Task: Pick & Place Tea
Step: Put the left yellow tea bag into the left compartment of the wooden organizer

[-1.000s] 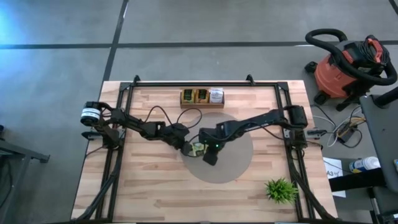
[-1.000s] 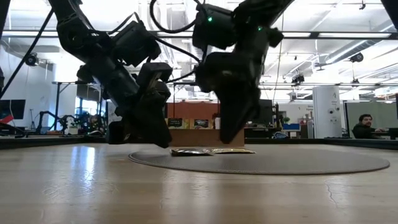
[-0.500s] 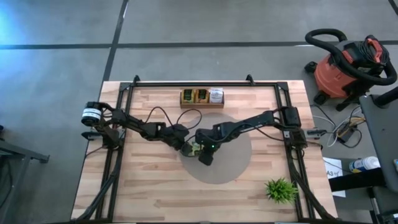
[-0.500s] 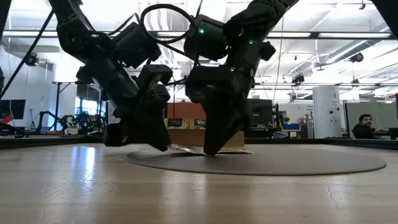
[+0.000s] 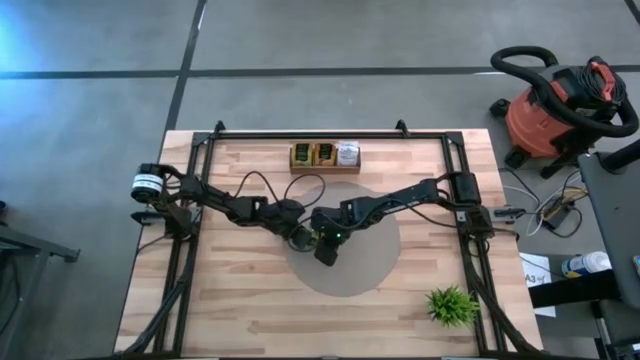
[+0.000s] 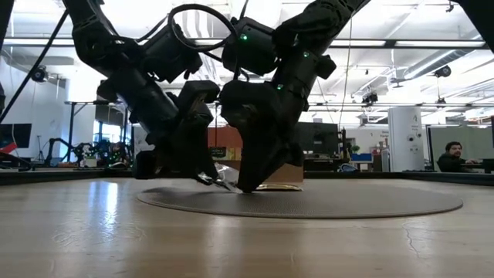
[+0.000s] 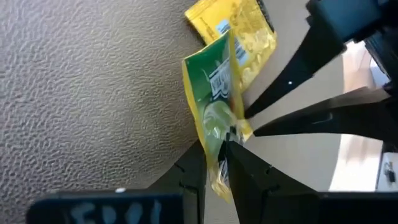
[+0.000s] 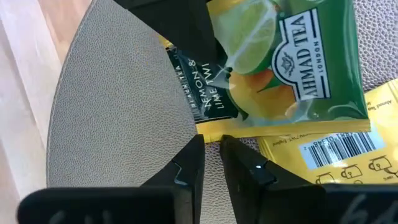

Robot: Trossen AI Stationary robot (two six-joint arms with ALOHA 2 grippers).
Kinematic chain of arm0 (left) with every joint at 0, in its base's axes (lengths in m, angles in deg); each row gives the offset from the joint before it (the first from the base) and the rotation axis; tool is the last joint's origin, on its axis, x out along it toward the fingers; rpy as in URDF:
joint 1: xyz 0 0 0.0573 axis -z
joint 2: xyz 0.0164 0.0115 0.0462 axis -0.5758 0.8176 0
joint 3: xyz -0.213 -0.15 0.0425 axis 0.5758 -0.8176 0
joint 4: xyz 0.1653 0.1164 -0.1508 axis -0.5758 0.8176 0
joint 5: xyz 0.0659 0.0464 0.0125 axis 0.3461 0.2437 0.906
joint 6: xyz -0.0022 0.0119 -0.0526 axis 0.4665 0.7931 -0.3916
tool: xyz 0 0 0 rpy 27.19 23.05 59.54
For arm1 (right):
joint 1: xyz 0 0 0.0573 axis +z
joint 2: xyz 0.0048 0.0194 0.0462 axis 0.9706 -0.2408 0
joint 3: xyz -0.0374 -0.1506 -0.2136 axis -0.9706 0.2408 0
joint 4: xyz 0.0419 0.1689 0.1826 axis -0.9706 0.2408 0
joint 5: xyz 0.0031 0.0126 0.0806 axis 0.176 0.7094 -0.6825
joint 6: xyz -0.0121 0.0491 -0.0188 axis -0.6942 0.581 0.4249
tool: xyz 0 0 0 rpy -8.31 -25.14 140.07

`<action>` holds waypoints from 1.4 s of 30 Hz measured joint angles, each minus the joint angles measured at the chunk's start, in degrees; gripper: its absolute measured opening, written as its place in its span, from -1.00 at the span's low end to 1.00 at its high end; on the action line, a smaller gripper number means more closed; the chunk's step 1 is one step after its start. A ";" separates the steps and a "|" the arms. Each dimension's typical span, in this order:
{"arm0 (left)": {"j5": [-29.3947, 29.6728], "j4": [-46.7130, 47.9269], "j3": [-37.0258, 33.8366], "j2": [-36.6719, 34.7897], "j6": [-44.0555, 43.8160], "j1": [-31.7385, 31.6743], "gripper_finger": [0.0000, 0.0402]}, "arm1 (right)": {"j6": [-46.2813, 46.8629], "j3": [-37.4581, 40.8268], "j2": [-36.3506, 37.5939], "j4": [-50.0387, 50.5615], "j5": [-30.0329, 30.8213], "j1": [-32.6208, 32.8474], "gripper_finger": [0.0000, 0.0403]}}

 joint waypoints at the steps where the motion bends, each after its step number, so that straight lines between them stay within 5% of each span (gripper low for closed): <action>1: 0.03 -0.02 0.00 0.00 0.75 0.00 -0.71 | 0.28 0.00 0.00 -0.02 0.00 0.00 -0.71; 10: -0.14 2.36 1.31 0.00 6.42 0.00 -0.93 | 0.70 -1.15 -0.04 0.09 0.31 -0.07 -0.71; 16: 1.06 12.50 3.88 -2.76 14.32 -0.75 -0.99 | 0.21 -1.64 3.43 0.57 2.89 -0.62 -0.71; 20: 8.57 23.34 6.26 -8.31 24.07 -0.98 -1.00 | -1.35 -1.66 9.27 2.43 7.03 -1.01 -0.71; 25: 24.73 33.68 8.71 -18.71 45.89 2.08 -1.00 | -0.68 -1.62 18.48 5.68 14.07 -2.00 -0.71; 27: 23.92 38.86 10.72 -22.27 52.82 2.44 -1.00 | 0.86 -1.60 21.62 6.06 14.18 -2.99 -0.71; 33: 9.79 64.05 23.33 -24.06 52.76 -2.29 -1.00 | -0.73 -1.75 25.94 3.26 14.20 -4.26 -0.71; 42: 11.18 62.27 29.83 -23.43 57.65 -1.77 -1.00 | -5.84 -4.71 23.24 -4.48 13.55 -1.97 -0.63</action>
